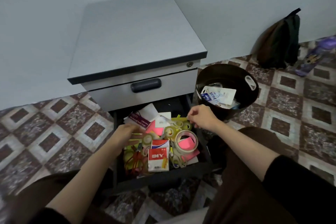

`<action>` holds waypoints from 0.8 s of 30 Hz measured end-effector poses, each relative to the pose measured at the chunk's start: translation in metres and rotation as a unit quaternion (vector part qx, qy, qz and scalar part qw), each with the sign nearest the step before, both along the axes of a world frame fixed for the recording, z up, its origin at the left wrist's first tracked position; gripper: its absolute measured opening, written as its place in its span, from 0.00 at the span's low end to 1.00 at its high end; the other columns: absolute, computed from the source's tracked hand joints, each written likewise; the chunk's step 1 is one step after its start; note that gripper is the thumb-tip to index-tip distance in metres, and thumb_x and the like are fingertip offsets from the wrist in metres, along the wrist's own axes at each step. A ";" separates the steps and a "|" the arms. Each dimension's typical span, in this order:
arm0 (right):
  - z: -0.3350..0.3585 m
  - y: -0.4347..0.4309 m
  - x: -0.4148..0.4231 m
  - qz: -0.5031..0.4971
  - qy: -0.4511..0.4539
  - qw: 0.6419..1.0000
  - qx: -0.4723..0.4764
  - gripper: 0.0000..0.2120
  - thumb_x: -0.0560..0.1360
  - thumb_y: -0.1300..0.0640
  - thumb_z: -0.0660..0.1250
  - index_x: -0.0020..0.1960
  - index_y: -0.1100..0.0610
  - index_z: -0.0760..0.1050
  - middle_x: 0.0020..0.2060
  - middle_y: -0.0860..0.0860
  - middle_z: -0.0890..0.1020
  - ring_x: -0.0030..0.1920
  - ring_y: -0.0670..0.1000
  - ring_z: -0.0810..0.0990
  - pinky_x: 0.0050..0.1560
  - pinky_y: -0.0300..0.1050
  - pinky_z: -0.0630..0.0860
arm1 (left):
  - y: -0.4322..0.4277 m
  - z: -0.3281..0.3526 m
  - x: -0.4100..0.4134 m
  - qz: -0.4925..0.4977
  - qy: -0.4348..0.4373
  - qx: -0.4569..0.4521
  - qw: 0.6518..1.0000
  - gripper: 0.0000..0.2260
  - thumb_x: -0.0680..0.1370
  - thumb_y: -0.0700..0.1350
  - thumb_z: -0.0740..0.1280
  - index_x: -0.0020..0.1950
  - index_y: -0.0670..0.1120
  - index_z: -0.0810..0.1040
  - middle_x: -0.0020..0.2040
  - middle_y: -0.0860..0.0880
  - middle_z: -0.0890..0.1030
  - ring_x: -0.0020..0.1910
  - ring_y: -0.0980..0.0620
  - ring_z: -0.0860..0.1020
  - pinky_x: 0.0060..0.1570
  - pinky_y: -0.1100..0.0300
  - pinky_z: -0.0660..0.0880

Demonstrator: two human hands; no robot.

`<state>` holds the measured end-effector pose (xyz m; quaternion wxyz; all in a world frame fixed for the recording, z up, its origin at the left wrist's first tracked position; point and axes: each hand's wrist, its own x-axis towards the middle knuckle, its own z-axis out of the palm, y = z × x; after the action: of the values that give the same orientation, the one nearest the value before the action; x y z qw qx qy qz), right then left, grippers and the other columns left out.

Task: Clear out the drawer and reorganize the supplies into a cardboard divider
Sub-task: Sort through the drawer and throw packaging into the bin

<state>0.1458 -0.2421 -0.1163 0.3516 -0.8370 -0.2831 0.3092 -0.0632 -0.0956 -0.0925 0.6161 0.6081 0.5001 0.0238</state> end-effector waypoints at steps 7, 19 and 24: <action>-0.029 0.019 -0.023 0.031 -0.017 0.999 -0.031 0.16 0.73 0.64 0.67 0.29 0.50 0.73 0.27 0.45 0.76 0.22 0.33 0.73 0.27 0.28 0.70 | 0.026 -0.028 -0.034 0.062 0.008 -0.017 0.998 0.08 0.79 0.40 0.60 0.43 0.41 0.77 0.44 0.45 0.80 0.44 0.48 0.78 0.48 0.54 0.75; -0.076 0.063 -0.065 0.158 0.012 0.974 -0.162 0.20 0.69 0.53 0.74 0.58 0.60 0.78 0.54 0.53 0.81 0.54 0.52 0.78 0.56 0.49 0.76 | 0.052 -0.067 -0.030 0.050 0.036 -0.028 0.998 0.07 0.80 0.41 0.61 0.47 0.41 0.77 0.44 0.48 0.78 0.42 0.53 0.77 0.45 0.60 0.75; -0.092 0.072 -0.084 0.281 -0.045 0.933 -0.220 0.48 0.65 0.44 0.76 0.76 0.58 0.54 0.73 0.56 0.62 0.71 0.57 0.63 0.68 0.50 0.66 | 0.065 -0.076 -0.029 0.042 0.031 -0.026 0.998 0.07 0.80 0.43 0.60 0.45 0.45 0.77 0.46 0.49 0.79 0.46 0.51 0.78 0.44 0.60 0.75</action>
<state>0.0614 -0.1698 -0.2087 0.0441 -0.7930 -0.4465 0.4121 -0.0924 -0.0303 -0.1682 0.6143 0.5711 0.5442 0.0180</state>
